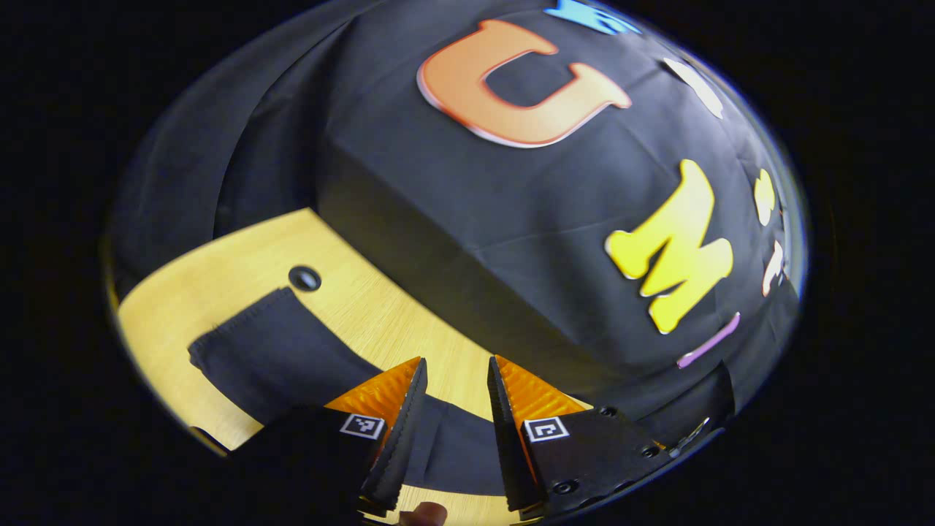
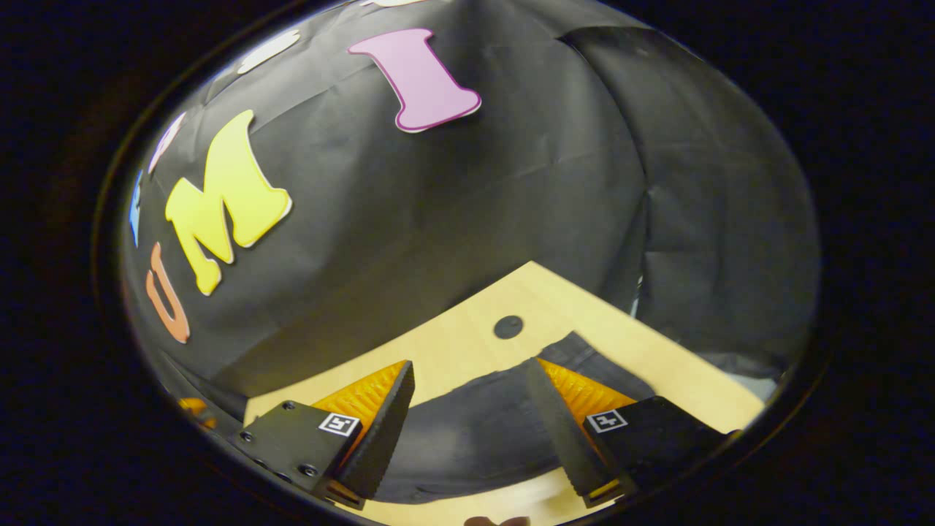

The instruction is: Grasp the waist and the cuffs of the jeans and fold them to make the two legs overlap; first hold the waist and fold one-third of the jeans toward the cuffs, then hold the cuffs and fold the remaining one-third in the same direction to finish folding.

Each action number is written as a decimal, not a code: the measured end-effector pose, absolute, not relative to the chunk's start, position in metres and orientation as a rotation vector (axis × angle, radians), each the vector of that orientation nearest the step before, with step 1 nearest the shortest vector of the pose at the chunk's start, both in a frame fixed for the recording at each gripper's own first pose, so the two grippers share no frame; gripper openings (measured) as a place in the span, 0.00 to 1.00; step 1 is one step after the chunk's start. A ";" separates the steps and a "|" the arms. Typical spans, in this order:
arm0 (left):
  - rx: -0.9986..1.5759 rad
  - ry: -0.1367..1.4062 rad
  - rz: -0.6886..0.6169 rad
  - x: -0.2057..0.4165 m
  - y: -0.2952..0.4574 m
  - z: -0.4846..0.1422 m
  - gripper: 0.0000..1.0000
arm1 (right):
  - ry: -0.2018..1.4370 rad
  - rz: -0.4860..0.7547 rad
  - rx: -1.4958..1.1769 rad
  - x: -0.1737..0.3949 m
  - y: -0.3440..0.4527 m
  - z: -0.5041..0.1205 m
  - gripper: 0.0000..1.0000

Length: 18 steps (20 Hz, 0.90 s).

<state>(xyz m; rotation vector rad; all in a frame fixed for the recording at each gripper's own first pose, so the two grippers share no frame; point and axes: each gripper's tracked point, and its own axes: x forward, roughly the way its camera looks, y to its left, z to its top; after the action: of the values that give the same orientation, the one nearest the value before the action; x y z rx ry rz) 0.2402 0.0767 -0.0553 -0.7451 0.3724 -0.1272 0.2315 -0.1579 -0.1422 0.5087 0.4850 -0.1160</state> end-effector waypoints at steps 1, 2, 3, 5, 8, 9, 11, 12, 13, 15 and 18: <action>-0.693 0.331 -0.135 0.229 0.075 -0.035 0.55 | 0.485 -0.148 0.468 0.226 -0.174 -0.145 0.96; -0.641 0.285 -0.135 0.218 0.072 -0.015 0.56 | 0.495 -0.169 0.441 0.222 -0.186 -0.152 0.97; -0.596 0.244 -0.135 0.204 0.068 0.003 0.59 | 0.510 -0.185 0.429 0.219 -0.196 -0.161 0.97; -0.529 0.165 -0.160 0.175 0.057 0.036 0.62 | 0.561 -0.235 0.419 0.214 -0.220 -0.186 0.97; -0.448 0.092 -0.186 0.124 0.041 0.065 0.79 | 0.649 -0.300 0.441 0.200 -0.242 -0.230 0.97; -0.414 0.071 -0.183 0.107 0.036 0.069 0.67 | 0.666 -0.314 0.464 0.196 -0.247 -0.240 0.92; -0.306 -0.007 -0.128 0.081 0.040 0.079 0.75 | 0.685 -0.334 0.524 0.196 -0.250 -0.256 0.97; -0.249 -0.032 -0.100 0.068 0.038 0.082 0.84 | 0.699 -0.339 0.557 0.194 -0.248 -0.263 0.96; -0.198 -0.042 -0.087 0.052 0.034 0.083 0.94 | 0.710 -0.331 0.583 0.194 -0.248 -0.270 0.97; -0.141 -0.072 -0.055 0.023 0.026 0.088 0.82 | 0.729 -0.318 0.618 0.195 -0.250 -0.283 0.97; -0.098 -0.103 -0.016 -0.011 0.007 0.104 0.84 | 0.708 -0.293 0.656 0.202 -0.250 -0.286 0.97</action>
<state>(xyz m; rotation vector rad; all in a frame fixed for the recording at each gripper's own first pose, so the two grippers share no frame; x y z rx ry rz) -0.0111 0.0071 0.1043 -0.0975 -0.1026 -0.0164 0.2021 -0.2500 -0.2863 0.6555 0.7081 -0.2929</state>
